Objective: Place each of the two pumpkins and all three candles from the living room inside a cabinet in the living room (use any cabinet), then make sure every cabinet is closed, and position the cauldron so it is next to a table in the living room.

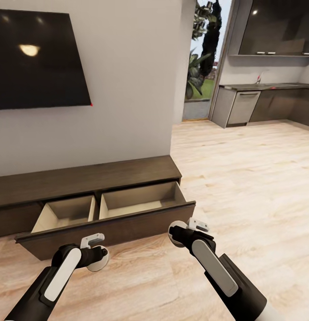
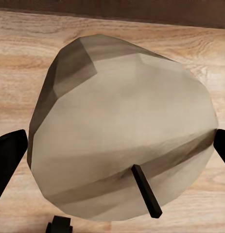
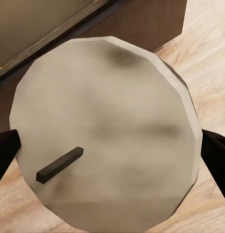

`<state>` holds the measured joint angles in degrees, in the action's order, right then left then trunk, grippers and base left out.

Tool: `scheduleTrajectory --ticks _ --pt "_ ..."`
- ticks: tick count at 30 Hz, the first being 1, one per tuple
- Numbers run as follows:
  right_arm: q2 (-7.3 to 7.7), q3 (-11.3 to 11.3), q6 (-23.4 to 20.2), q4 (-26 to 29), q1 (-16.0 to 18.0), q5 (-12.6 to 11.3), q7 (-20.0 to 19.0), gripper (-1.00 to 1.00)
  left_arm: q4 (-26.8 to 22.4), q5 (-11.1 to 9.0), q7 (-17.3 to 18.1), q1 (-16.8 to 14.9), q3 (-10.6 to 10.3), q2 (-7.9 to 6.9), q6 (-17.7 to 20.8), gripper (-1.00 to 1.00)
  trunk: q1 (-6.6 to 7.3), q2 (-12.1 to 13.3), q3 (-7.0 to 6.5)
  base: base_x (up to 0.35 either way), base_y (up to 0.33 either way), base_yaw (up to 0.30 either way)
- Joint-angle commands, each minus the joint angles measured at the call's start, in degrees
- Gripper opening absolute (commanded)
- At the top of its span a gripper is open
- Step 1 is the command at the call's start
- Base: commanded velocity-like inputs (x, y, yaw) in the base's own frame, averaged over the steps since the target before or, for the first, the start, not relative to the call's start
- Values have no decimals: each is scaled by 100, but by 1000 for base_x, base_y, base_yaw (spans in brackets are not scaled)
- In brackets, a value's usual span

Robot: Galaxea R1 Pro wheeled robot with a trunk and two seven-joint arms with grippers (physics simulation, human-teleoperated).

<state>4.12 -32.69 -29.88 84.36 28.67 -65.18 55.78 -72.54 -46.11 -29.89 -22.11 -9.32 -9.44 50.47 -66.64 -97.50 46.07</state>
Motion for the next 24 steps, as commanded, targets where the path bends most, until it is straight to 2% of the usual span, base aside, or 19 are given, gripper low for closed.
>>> scheduleTrajectory --ticks 1,9,24 --pt "3 -9 -30 12 7 -30 47 -100 -6 -56 -64 -4 -12 -6 6 -100 23 39 -13 0 0 0" --pt "1 -9 -30 -15 7 -38 47 -100 -6 -56 -61 -4 -9 -6 6 -100 199 360 -157 0 0 46" --pt "1 -9 -27 -24 7 -39 47 -100 -6 -56 -61 -4 -9 -6 6 -100 528 961 -426 0 0 275"
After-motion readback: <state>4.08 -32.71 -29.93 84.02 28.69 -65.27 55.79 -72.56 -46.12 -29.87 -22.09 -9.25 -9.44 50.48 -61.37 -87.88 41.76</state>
